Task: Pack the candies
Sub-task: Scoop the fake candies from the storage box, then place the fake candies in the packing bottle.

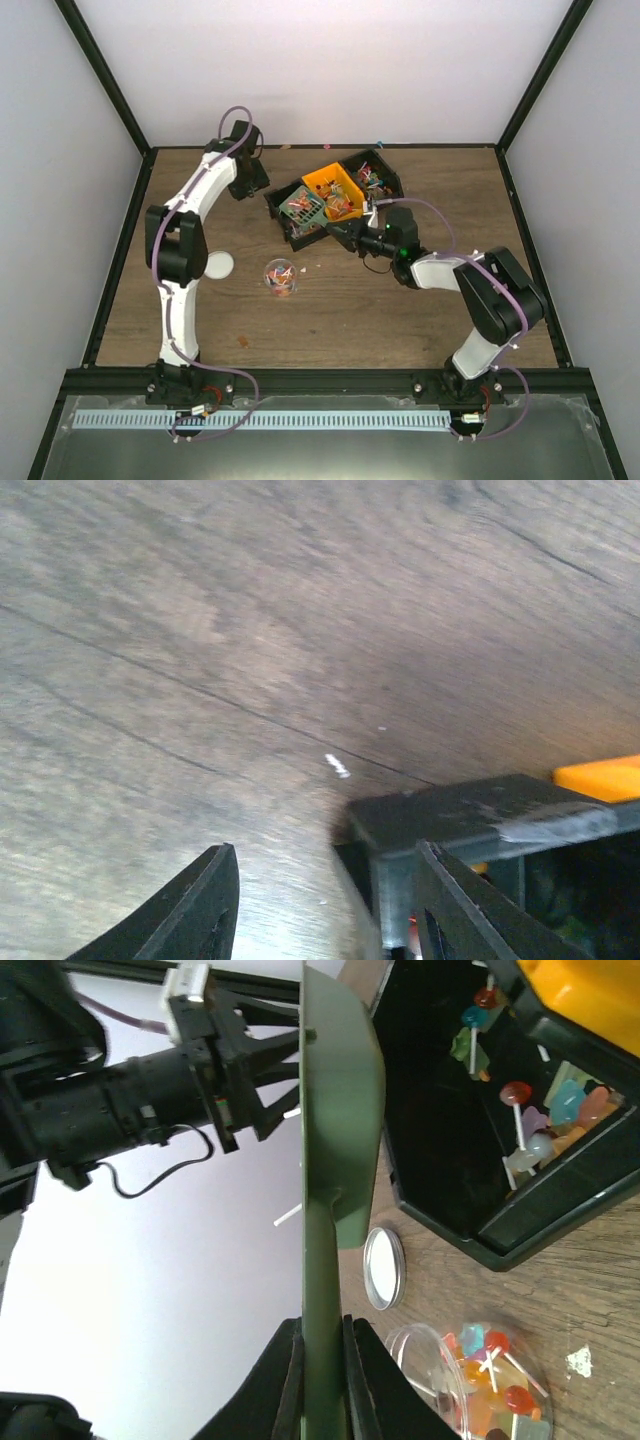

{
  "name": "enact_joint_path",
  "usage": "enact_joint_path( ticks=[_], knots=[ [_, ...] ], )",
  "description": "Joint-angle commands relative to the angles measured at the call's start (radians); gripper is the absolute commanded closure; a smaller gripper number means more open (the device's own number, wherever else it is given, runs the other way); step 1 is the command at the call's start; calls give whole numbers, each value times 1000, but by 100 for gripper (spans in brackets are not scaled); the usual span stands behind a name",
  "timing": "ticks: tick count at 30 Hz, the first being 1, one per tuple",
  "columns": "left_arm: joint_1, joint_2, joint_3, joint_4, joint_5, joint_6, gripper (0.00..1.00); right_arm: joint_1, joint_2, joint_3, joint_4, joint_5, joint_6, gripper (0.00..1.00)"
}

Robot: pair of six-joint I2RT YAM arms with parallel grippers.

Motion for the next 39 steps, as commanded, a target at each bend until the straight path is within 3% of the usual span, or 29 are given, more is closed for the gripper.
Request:
enact_joint_path(
  ticks=[1,6,15,22,39],
  knots=[
    [43,-81,-62,25,14,10,50,-11,-69,4,-57,-63,-100,99],
    [75,-103,-101,41,22,19,50,-10,-114,-31,-78,-158,-137,99],
    [94,-108,-133,75,64,17,53,7,-256,-70,-329,-243,-335,99],
    [93,-99,-135,73,63,11,53,68,-329,-18,-626,-145,-511,99],
    [93,-104,-151,75,64,14,53,182,-401,123,-992,112,-703,99]
  ],
)
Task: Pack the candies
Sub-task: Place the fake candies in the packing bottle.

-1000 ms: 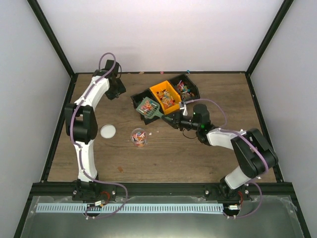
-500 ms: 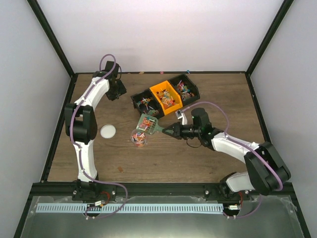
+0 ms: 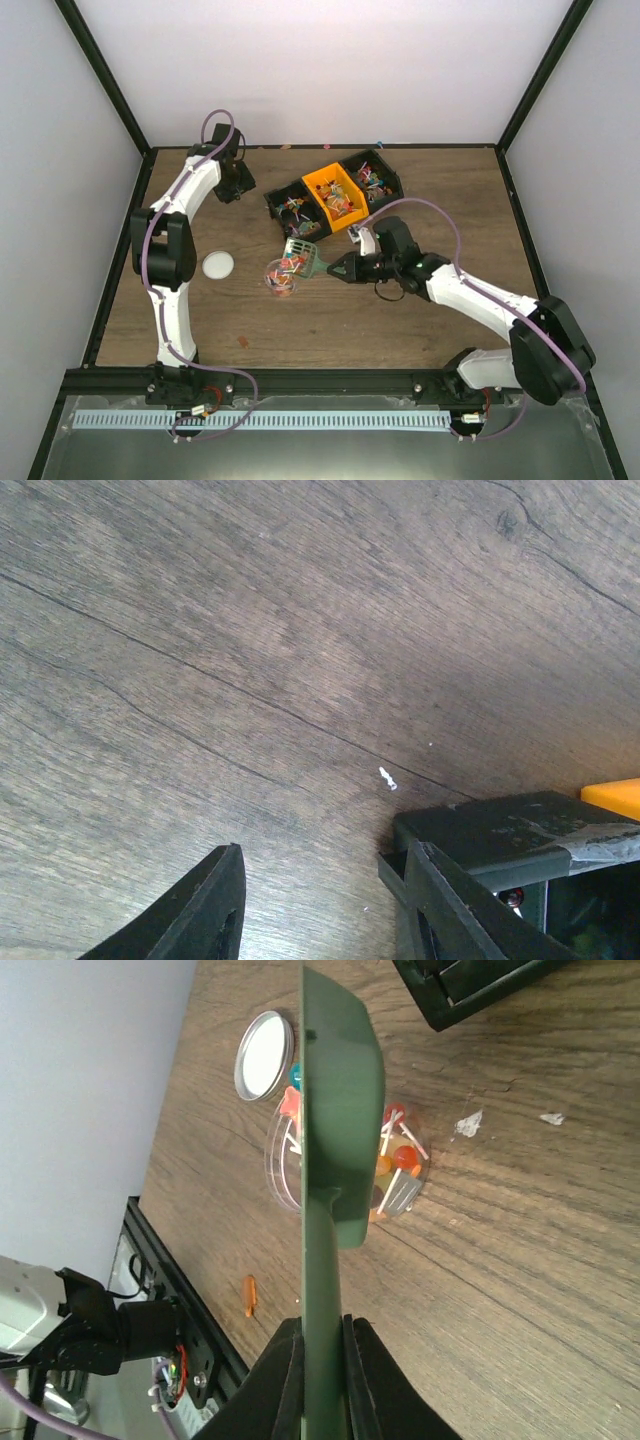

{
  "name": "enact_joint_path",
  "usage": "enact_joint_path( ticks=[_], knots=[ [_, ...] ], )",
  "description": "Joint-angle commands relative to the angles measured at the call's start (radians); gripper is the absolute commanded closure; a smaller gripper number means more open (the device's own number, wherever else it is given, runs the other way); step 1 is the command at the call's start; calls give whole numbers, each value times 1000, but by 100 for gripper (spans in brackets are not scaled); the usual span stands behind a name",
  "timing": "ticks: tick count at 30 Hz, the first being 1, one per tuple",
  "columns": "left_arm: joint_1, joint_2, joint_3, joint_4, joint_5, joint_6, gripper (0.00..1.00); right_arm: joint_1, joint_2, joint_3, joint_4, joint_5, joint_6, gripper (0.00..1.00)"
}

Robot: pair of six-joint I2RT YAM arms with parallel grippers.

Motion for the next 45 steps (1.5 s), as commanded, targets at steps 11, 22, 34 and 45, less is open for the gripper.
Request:
enact_joint_path(
  ticks=[11,22,34,45],
  knots=[
    [4,-25,-20,15,12,-3,53,103,-39,196,-327,248,-158,99],
    [4,-27,-34,24,23,-11,53,299,50,392,-555,629,-184,99],
    [4,-30,-29,26,20,-10,53,360,-1,414,-579,765,-95,99],
    [-14,-113,-141,31,-74,60,49,-128,-372,0,-197,275,161,99]
  ],
)
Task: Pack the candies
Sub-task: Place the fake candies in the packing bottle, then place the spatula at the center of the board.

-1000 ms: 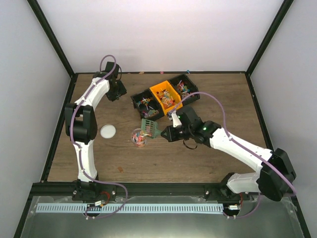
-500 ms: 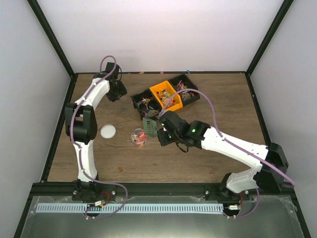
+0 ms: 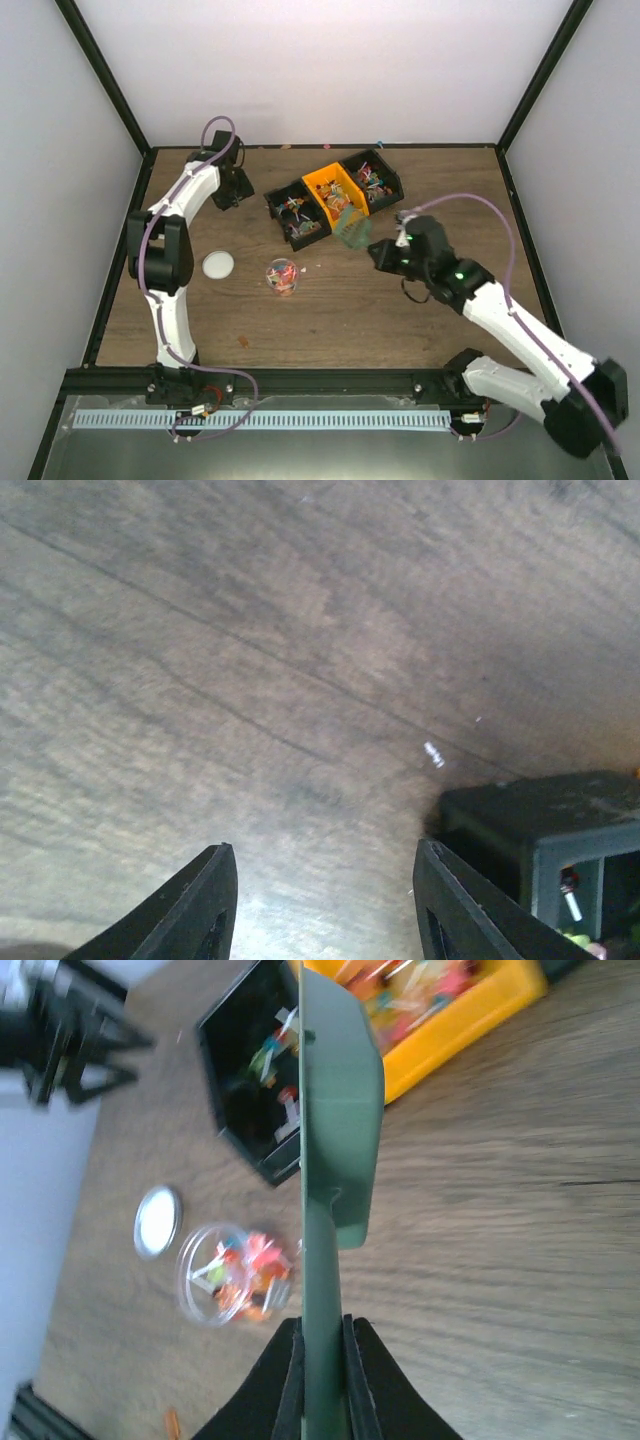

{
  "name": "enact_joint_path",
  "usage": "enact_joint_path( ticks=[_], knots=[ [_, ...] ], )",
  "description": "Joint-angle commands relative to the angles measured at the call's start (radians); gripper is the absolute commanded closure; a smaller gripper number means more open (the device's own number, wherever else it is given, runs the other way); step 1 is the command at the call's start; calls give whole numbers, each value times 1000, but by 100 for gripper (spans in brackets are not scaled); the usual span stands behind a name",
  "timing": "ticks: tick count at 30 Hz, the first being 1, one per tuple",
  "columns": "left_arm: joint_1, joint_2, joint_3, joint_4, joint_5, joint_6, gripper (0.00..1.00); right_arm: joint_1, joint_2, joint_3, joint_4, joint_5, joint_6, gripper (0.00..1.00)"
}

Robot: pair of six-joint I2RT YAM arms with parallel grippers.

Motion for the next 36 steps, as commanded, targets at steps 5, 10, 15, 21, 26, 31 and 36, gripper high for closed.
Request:
enact_joint_path(
  ticks=[5,10,15,21,26,31,36],
  knots=[
    [-9,-156,-187,33,-54,48,48,-425,-182,-343,366,-398,274,99],
    [-20,-240,-324,62,7,6,48,-529,-186,-413,347,-312,412,99],
    [-45,-304,-418,121,107,-118,47,-603,-169,-490,424,-312,444,92],
    [-132,-285,-374,162,146,-242,46,-620,-83,-499,426,-287,410,86],
    [-200,-210,-298,139,152,-265,46,-621,-47,-502,424,-259,387,74],
    [-218,-160,-263,133,137,-266,46,-621,-47,-466,335,-205,292,48],
    [-228,-130,-252,131,127,-271,46,-621,-48,-396,147,-97,191,35]
  ],
)
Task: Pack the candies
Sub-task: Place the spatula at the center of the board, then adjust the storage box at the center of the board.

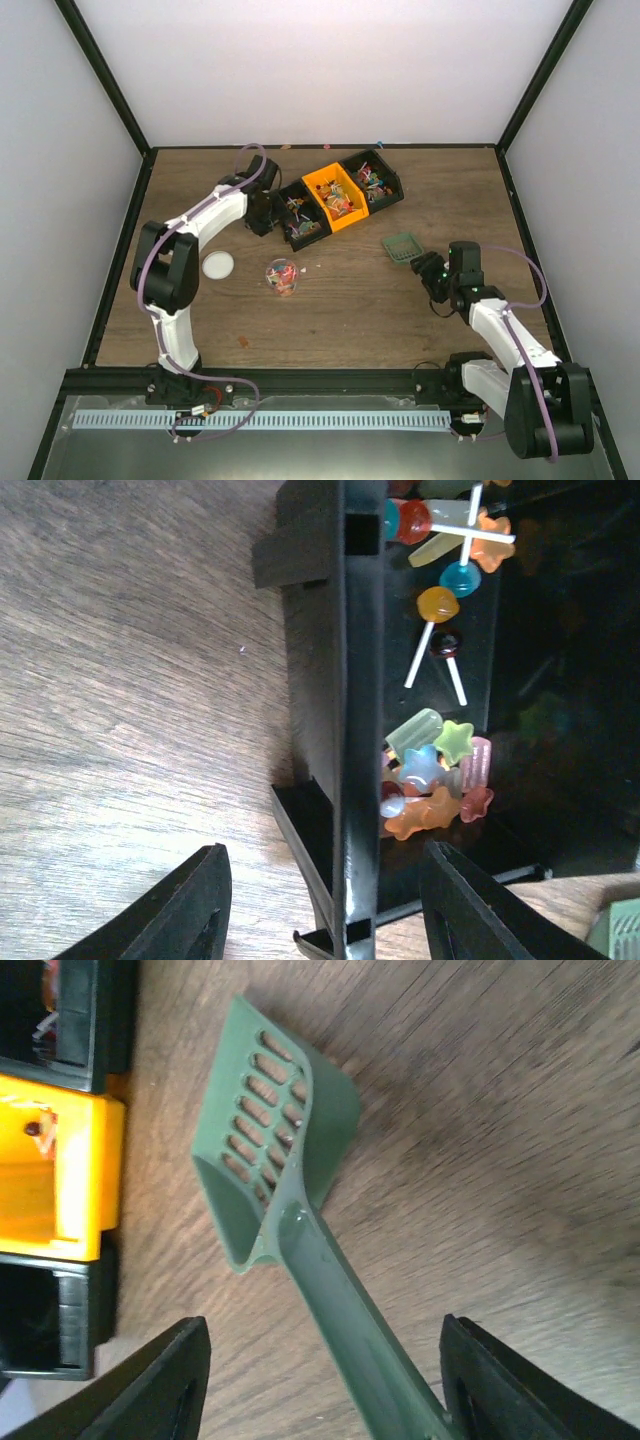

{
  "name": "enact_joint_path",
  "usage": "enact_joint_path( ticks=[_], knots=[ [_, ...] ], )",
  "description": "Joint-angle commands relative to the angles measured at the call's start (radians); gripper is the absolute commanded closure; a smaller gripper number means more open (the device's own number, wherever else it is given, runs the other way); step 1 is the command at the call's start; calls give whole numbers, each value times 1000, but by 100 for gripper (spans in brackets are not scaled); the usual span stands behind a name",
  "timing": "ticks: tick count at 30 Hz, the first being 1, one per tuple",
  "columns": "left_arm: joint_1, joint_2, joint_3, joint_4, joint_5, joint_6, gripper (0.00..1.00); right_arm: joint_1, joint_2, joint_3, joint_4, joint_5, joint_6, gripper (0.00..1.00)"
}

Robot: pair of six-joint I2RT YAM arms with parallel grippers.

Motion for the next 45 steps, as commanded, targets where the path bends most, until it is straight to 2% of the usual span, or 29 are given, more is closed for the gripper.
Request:
enact_joint_path(
  ticks=[1,4,8,10,12,15,27,36,39,45],
  knots=[
    [-9,31,30,-8,-12,-17,46,-11,-3,88,-183,122,-126,34],
    [-14,53,40,-10,-21,-17,49,-10,-2,103,-230,146,-168,28],
    [-19,90,81,-37,-34,-3,55,-10,-30,107,-259,153,-184,29],
    [-18,105,106,-60,-46,19,63,-10,-53,108,-269,161,-186,30],
    [-18,123,133,-86,-48,55,72,-10,-73,111,-269,161,-201,31],
    [-17,149,155,-113,-55,114,79,-10,-85,124,-283,169,-216,31],
    [-8,198,257,-165,-73,413,95,-10,-94,165,-293,162,-246,28],
    [-5,307,473,-278,-152,566,94,-9,-52,231,-283,110,-282,28],
    [-3,323,498,-302,-163,583,84,-10,-51,237,-293,98,-293,28],
    [0,257,437,-271,-260,577,65,-10,-83,214,-293,74,-289,29]
  ],
)
